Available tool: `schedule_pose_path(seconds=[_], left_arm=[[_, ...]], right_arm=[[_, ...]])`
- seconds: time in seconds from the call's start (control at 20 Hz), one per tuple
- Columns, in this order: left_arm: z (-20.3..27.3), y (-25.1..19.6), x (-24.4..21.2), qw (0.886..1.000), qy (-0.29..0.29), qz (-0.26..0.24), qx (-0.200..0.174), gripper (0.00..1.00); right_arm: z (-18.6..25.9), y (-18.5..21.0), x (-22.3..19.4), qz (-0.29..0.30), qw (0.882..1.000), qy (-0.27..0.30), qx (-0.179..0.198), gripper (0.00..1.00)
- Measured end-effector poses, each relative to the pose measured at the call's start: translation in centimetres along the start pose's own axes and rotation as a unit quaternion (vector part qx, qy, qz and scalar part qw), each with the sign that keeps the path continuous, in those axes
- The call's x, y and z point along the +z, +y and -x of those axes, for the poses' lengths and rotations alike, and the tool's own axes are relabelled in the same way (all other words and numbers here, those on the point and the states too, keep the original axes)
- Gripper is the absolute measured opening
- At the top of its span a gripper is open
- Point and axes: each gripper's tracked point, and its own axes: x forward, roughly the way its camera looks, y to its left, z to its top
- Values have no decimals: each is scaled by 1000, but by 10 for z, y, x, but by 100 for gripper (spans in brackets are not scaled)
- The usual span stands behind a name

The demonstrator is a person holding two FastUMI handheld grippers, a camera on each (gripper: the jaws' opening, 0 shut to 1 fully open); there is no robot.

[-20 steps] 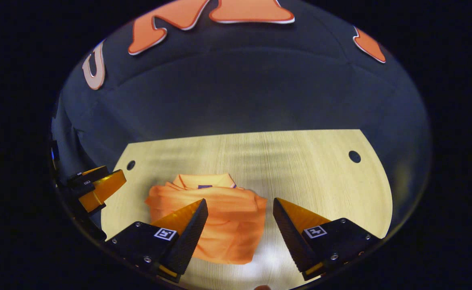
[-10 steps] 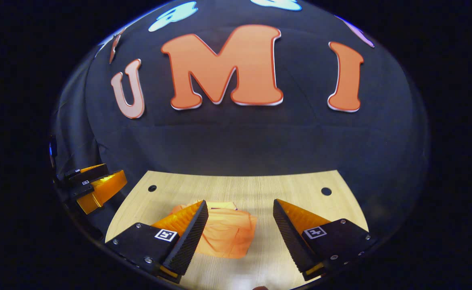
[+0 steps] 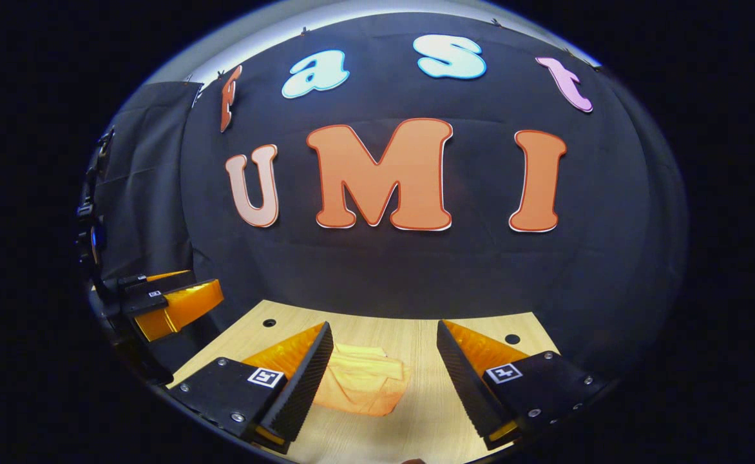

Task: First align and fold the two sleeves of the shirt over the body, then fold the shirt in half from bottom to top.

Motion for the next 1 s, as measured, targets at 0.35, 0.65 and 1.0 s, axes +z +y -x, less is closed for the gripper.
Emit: schedule_pose_path(seconds=[0.35,0.65,1.0], left_arm=[[42,14,-5,1000,-1,-9,-1,98],[75,32,-11,1000,-12,-28,4,98],[101,58,-5,999,-27,-21,7,98]], right_arm=[[43,-12,6,-8,997,-52,-61,98],[69,16,-15,-36,997,-42,-48,98],[80,47,-29,-41,998,-29,-35,98]])
